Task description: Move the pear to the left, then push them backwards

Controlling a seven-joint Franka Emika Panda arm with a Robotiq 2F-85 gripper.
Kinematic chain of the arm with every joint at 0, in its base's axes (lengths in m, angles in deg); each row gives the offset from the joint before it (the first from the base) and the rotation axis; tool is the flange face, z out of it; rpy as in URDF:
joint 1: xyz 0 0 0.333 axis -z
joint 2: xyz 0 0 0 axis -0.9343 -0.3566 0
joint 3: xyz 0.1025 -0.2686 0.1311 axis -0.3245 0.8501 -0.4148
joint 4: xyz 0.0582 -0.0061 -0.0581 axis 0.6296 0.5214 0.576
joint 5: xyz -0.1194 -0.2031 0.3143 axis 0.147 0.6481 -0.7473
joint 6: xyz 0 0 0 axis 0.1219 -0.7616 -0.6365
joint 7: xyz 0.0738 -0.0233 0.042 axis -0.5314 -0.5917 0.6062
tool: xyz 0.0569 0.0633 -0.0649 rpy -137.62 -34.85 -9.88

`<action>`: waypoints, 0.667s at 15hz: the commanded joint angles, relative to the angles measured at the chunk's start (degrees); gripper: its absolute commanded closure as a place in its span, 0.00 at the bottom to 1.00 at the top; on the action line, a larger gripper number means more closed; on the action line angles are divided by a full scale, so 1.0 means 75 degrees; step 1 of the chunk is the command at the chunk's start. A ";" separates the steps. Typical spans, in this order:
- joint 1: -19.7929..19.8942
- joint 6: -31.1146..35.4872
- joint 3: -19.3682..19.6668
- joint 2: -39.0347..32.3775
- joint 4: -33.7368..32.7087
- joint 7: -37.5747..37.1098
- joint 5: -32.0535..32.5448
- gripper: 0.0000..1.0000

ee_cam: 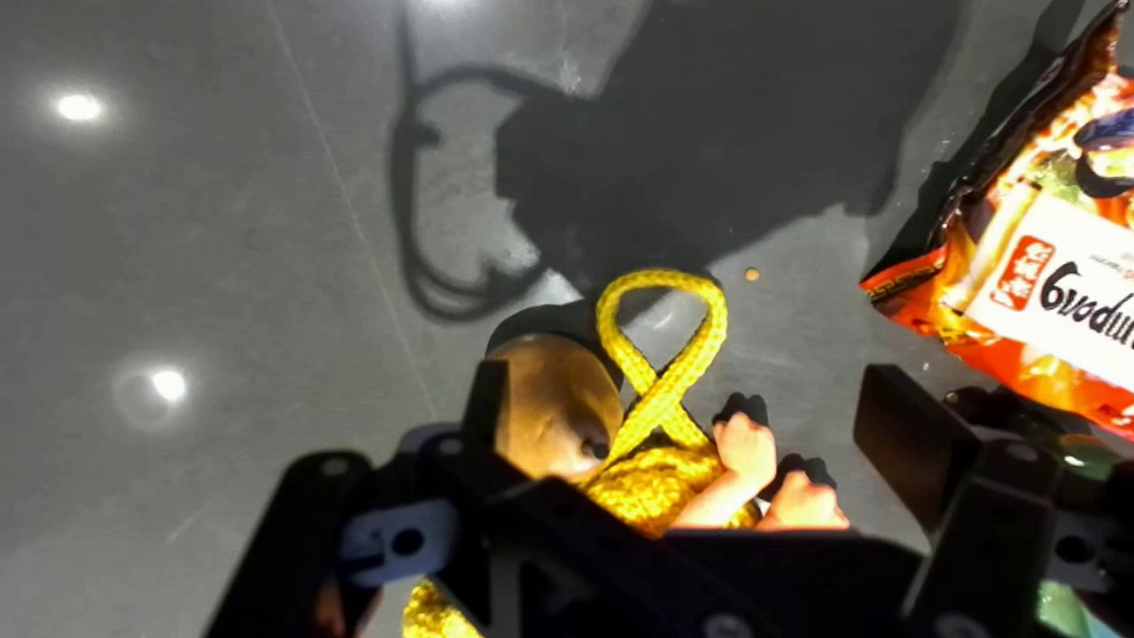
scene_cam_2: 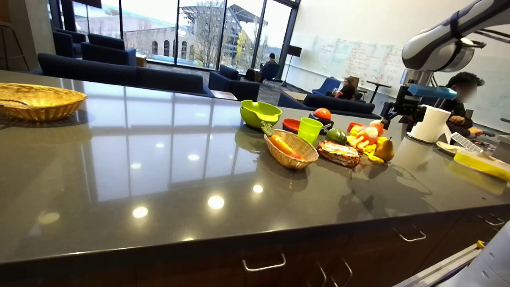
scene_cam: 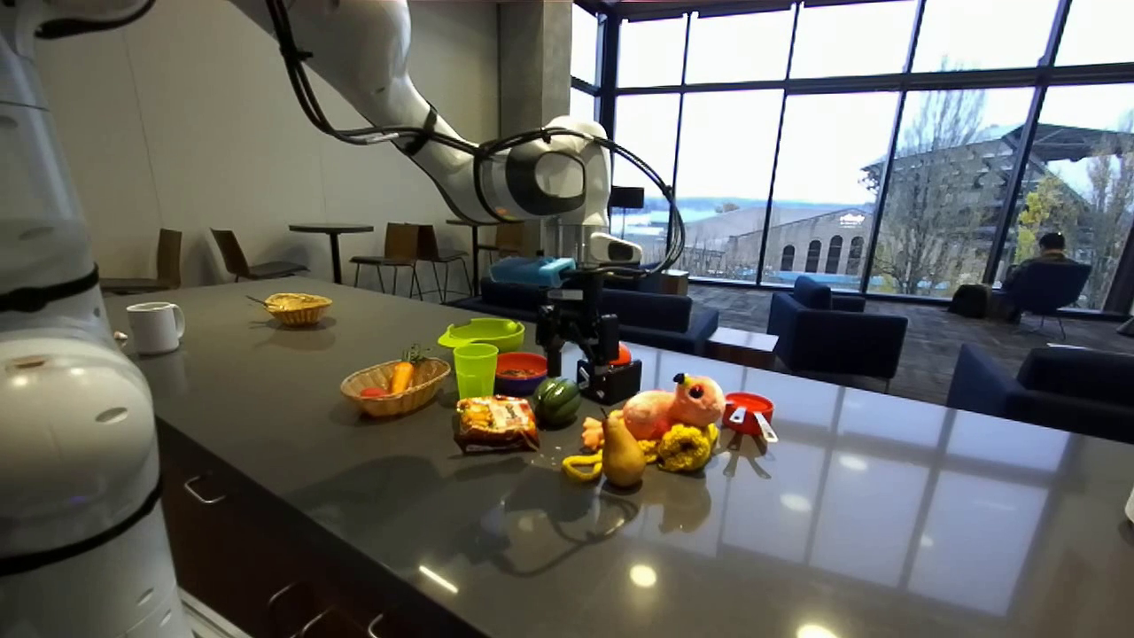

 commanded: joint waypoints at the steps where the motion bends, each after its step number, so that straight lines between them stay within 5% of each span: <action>1: 0.0045 0.0426 -0.0003 -0.0323 0.0018 -0.0404 0.0224 0.00; 6: 0.0026 0.0701 0.0019 -0.0714 -0.0059 -0.0677 0.0351 0.00; 7: 0.0025 0.0728 0.0026 -0.0762 -0.0073 -0.0702 0.0373 0.25; 10: 0.0028 0.0786 0.0050 -0.0854 -0.0115 -0.0779 0.0413 0.39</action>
